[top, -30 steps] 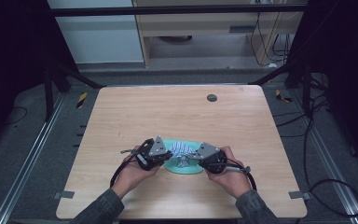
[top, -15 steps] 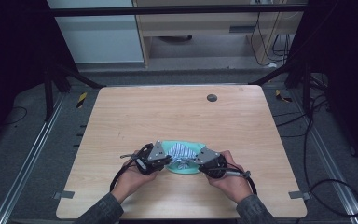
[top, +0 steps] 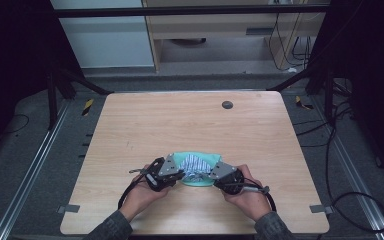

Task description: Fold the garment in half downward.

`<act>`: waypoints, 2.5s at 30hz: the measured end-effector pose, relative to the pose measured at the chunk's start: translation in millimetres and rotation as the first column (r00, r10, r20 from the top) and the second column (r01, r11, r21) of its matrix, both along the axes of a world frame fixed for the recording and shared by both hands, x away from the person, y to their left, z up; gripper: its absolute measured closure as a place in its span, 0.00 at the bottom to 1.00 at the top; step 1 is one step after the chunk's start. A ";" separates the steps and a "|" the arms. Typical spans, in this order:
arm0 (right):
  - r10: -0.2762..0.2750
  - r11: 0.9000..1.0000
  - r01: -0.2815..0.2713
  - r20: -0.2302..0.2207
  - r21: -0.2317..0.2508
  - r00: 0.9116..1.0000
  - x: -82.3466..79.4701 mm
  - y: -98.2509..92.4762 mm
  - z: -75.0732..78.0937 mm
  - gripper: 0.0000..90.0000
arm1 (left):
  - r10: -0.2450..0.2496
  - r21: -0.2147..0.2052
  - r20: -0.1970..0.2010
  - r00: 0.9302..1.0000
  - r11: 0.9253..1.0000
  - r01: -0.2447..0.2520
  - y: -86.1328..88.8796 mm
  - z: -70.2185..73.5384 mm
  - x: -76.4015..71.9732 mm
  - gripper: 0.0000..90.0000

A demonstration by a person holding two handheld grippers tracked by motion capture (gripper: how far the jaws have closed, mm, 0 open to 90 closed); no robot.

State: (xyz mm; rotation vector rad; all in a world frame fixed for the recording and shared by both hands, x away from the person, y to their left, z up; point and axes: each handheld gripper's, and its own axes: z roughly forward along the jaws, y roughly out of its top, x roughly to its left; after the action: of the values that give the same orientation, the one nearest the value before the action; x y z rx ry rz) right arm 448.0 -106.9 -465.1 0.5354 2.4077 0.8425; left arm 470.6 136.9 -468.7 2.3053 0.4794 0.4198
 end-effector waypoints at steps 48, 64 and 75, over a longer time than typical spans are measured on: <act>0.060 0.996 -0.064 -0.056 -0.060 0.997 -19.8 -0.5 -20.6 0.99 | -0.038 0.029 -0.009 0.999 0.999 0.038 5.3 -17.8 -20.1 0.94; -0.062 0.997 0.066 -0.101 0.039 0.993 -34.0 -25.1 -21.6 0.46 | 0.062 -0.084 -0.026 0.998 0.994 -0.064 33.0 -13.9 -38.6 0.41; -0.287 0.949 0.302 -0.145 0.093 0.947 -17.5 -61.2 -32.1 0.17 | 0.311 -0.060 -0.034 0.950 0.948 -0.313 77.8 -20.4 -11.4 0.15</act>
State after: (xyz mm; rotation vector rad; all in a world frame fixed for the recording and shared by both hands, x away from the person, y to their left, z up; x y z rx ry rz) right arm 430.5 -168.1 -497.2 0.9960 2.3218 0.8366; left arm 459.2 214.6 -489.1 2.1781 0.8639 0.5208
